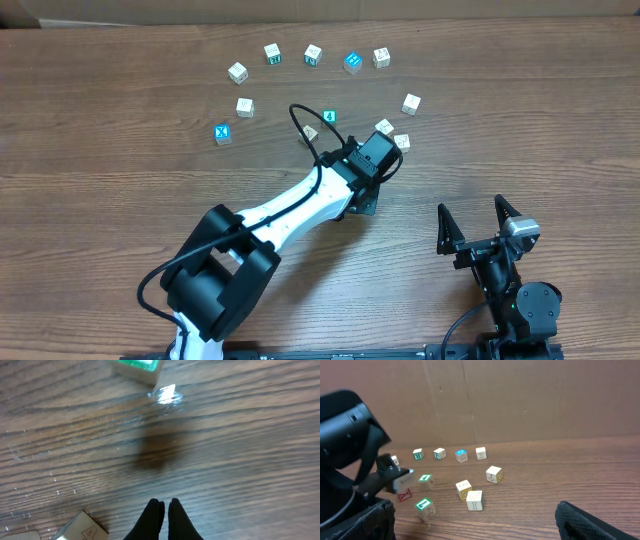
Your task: Form a horizontal line
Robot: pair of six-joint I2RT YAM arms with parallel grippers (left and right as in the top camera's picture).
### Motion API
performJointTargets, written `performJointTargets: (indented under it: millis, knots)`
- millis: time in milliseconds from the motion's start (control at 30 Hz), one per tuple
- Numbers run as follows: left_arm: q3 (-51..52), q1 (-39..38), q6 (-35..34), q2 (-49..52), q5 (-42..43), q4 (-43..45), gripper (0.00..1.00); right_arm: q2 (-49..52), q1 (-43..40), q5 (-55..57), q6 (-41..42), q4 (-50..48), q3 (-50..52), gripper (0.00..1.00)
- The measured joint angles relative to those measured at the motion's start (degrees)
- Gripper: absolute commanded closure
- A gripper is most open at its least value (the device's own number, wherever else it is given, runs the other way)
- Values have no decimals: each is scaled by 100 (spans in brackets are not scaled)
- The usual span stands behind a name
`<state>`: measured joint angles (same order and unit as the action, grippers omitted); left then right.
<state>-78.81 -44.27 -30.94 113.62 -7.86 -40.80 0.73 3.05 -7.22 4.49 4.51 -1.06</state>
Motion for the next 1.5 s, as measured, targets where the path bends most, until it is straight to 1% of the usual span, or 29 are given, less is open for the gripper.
performJointTargets:
  millis: [333,667,833,1067,1333,1500]
  knots:
    - [13,0,2,4,-192,-413,96,0,0,0,2,0,0,0]
    - [13,13,31,4,-551,-557,96,0,0,-2,0,0,0,0]
    - [13,94,251,7,-586,-592,96,0,0,-2,2,-2,0,0]
    - [13,166,575,4,-415,-612,96,0,0,0,0,0,0,0]
    - [13,166,966,7,-348,-901,96,0,0,-2,2,0,0,0]
    - [15,166,1060,7,-345,-966,96,0,0,0,2,4,0,0]
